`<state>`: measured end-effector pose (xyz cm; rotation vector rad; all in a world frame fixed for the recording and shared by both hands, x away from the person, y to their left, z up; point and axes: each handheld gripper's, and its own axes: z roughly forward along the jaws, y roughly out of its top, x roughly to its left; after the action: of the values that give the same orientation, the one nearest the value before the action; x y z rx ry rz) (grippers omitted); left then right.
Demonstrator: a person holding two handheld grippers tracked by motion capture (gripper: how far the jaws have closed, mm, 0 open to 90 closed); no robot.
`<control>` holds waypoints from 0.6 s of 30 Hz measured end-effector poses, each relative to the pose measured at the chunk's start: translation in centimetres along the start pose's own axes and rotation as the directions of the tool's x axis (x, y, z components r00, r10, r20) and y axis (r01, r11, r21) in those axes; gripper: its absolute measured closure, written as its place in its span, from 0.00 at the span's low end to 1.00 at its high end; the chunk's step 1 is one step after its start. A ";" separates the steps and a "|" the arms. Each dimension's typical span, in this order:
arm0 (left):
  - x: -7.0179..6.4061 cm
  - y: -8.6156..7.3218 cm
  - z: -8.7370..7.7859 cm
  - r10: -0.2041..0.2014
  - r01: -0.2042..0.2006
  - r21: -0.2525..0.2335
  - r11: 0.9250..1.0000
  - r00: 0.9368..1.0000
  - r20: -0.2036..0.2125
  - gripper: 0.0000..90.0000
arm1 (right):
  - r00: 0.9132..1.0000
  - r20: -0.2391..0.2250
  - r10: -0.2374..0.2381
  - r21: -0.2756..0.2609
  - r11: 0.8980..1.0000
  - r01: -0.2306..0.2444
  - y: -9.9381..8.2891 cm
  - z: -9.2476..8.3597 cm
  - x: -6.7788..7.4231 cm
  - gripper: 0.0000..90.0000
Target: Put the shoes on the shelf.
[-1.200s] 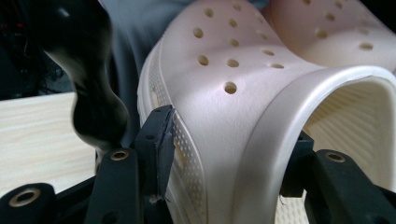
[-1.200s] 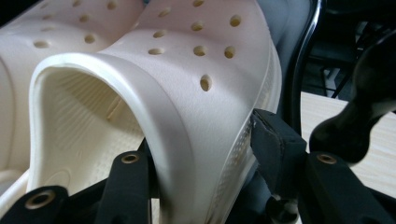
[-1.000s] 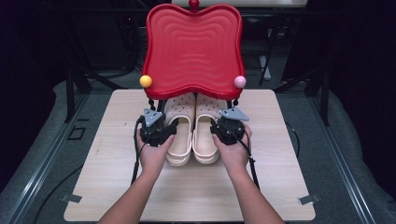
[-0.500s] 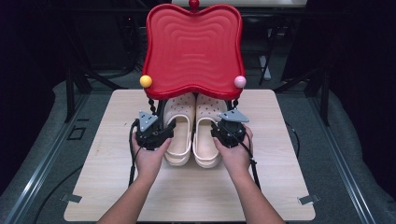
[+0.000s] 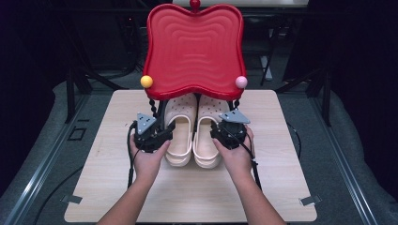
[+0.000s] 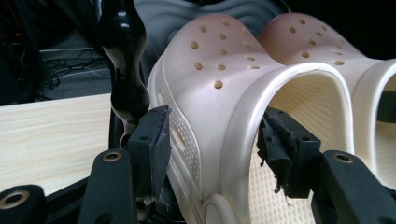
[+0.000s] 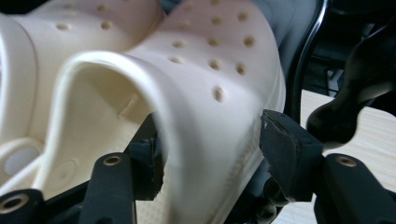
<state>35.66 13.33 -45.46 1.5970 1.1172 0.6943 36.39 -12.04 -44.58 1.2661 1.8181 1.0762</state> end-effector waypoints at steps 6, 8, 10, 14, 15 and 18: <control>0.0 0.1 -0.4 0.008 -0.008 0.001 1.000 1.000 0.003 0.49 | 1.000 -0.005 0.017 -0.032 0.999 -0.017 -0.1 -0.2 -0.1 0.49; 0.1 0.1 -0.6 0.007 -0.007 -0.006 1.000 1.000 0.001 0.49 | 1.000 -0.004 0.009 -0.042 0.999 -0.009 -0.1 -0.4 0.0 0.49; 0.1 0.1 -0.9 0.003 -0.003 -0.008 1.000 1.000 0.004 0.49 | 1.000 -0.005 0.003 -0.044 0.999 -0.003 -0.1 -0.6 0.0 0.48; 0.2 0.1 -1.2 0.000 0.000 -0.006 1.000 1.000 0.008 0.49 | 1.000 -0.012 -0.004 -0.041 0.999 0.003 -0.1 -0.8 -0.1 0.49; 0.2 0.1 -1.2 0.000 0.000 -0.006 1.000 1.000 0.008 0.49 | 1.000 -0.012 -0.002 -0.041 0.999 0.001 -0.1 -0.8 -0.2 0.50; 0.1 0.0 -1.3 0.005 -0.005 -0.005 1.000 1.000 0.011 0.49 | 1.000 -0.017 -0.006 -0.048 0.999 0.005 -0.1 -0.9 -0.1 0.49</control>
<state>34.57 14.02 -45.07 1.5984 1.1033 0.6907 35.61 -12.37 -44.29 1.2265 1.7969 1.1237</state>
